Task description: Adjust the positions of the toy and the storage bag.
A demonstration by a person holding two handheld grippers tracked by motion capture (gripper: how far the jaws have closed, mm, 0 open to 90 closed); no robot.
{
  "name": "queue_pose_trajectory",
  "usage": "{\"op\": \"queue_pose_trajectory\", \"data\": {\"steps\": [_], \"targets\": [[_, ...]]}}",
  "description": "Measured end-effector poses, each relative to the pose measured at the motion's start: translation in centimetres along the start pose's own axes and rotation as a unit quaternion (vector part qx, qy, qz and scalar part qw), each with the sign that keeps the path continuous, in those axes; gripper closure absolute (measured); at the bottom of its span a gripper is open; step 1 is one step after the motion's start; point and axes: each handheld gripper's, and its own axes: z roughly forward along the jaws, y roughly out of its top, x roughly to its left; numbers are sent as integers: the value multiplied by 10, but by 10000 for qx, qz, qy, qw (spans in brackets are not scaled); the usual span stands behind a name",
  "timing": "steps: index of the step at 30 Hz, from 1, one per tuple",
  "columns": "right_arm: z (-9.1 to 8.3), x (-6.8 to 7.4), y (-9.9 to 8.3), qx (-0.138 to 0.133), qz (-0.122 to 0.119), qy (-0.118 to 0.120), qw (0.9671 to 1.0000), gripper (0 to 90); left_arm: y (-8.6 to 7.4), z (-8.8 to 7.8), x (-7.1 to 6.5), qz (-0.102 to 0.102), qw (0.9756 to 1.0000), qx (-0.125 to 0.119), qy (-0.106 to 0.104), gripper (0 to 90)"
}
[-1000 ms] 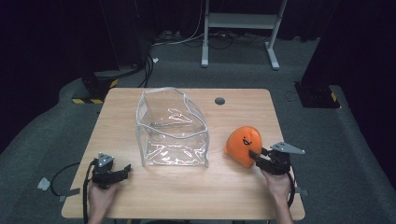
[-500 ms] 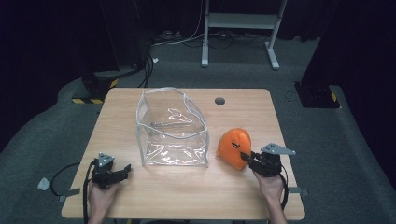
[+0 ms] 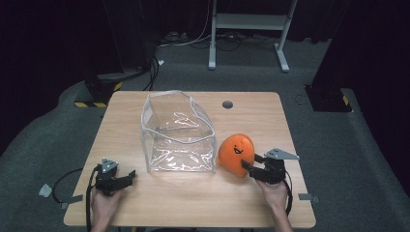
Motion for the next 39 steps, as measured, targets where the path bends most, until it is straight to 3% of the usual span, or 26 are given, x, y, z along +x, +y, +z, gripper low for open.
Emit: {"op": "queue_pose_trajectory", "data": {"steps": [6,9,27,32,39], "targets": [[-6,-4,-1,-35,47,-115,9999,262,0,0,0,-4,10000,-2,-2,207],[-11,-5,-3,-73,29,-180,9998,236,0,0,0,-4,10000,-2,-1,207],[-38,-16,-21,-383,145,-358,9985,227,0,0,0,-4,10000,-2,-1,207],[-46,-21,-29,-476,187,-567,9971,249,0,0,0,-2,10000,0,-2,207],[-45,-36,-50,-223,413,-931,9945,258,0,0,0,-3,10000,2,-5,206]]}}
